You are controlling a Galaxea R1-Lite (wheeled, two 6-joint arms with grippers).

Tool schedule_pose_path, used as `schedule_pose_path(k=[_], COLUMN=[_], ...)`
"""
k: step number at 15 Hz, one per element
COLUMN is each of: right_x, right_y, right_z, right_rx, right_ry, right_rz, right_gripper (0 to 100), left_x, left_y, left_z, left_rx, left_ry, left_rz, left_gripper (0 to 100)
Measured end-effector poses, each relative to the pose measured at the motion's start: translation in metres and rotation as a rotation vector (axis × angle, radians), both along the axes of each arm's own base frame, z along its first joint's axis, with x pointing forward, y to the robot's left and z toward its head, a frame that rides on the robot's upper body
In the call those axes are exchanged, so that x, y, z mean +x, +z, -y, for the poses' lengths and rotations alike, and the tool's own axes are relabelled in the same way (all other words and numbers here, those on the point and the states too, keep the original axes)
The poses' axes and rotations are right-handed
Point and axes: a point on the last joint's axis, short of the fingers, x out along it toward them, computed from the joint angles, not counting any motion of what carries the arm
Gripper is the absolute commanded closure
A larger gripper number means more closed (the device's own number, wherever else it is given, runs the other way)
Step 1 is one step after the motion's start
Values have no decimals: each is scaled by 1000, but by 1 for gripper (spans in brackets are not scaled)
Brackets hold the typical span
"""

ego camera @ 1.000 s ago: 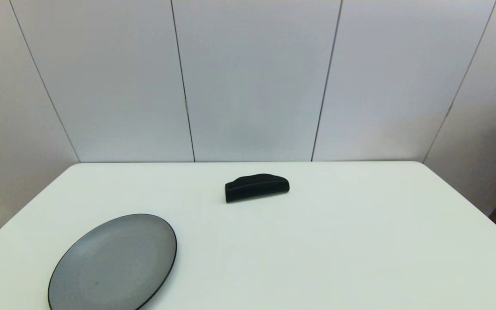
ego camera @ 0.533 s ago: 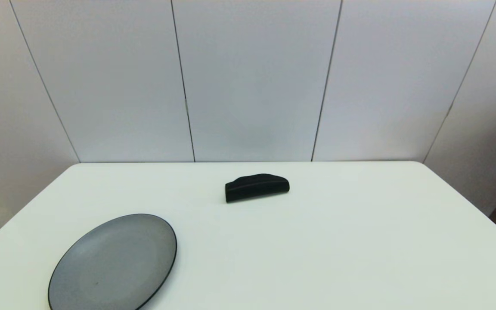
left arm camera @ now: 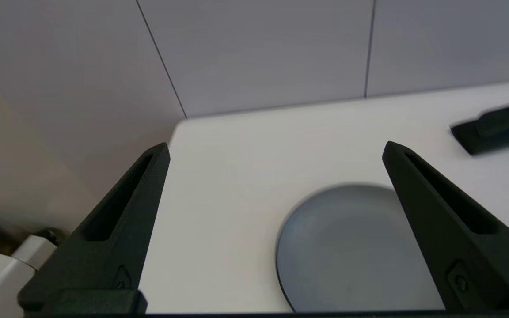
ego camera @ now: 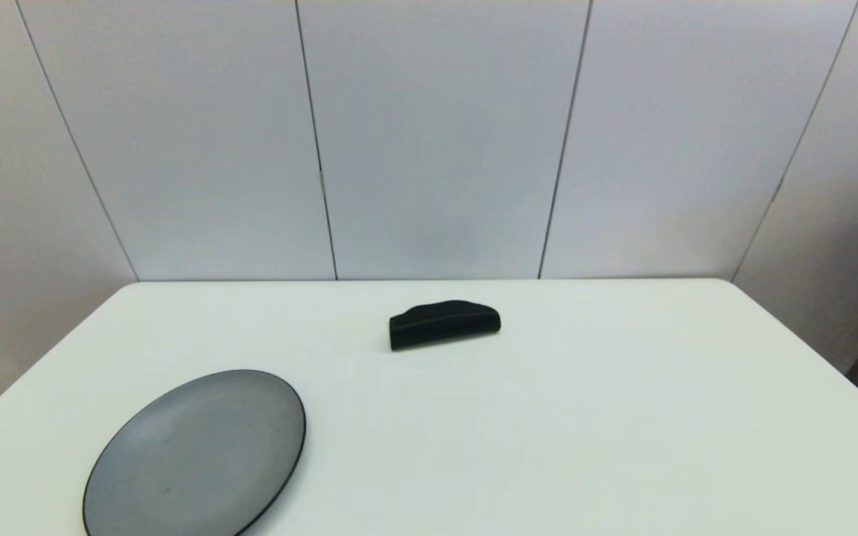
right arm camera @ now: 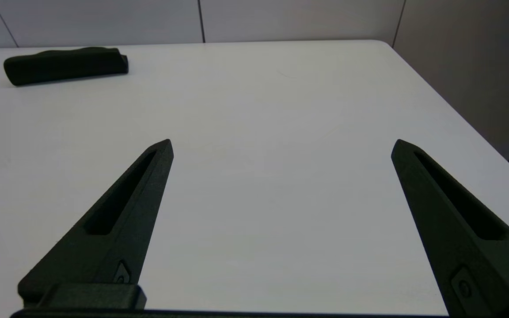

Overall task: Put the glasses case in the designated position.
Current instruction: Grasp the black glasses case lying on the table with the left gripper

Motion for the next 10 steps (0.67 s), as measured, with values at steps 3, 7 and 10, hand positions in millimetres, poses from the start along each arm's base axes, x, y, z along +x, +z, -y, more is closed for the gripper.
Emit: schedule_pose_path(k=[3,7,10], right_x=[0,0,0], right_y=[0,0,0], right_z=[0,0,0], right_rx=[0,-1,0], right_ry=[0,-1,0], right_rz=[0,0,0], right_gripper=[0,0,0], left_x=[54,138,193], left_y=[44,78,85], left_z=[-7,-15,-16], left_rx=[36,123,231], left_ry=[-31,-135,-276], left_rz=[-26,-100,-206], left_gripper=[0,0,0])
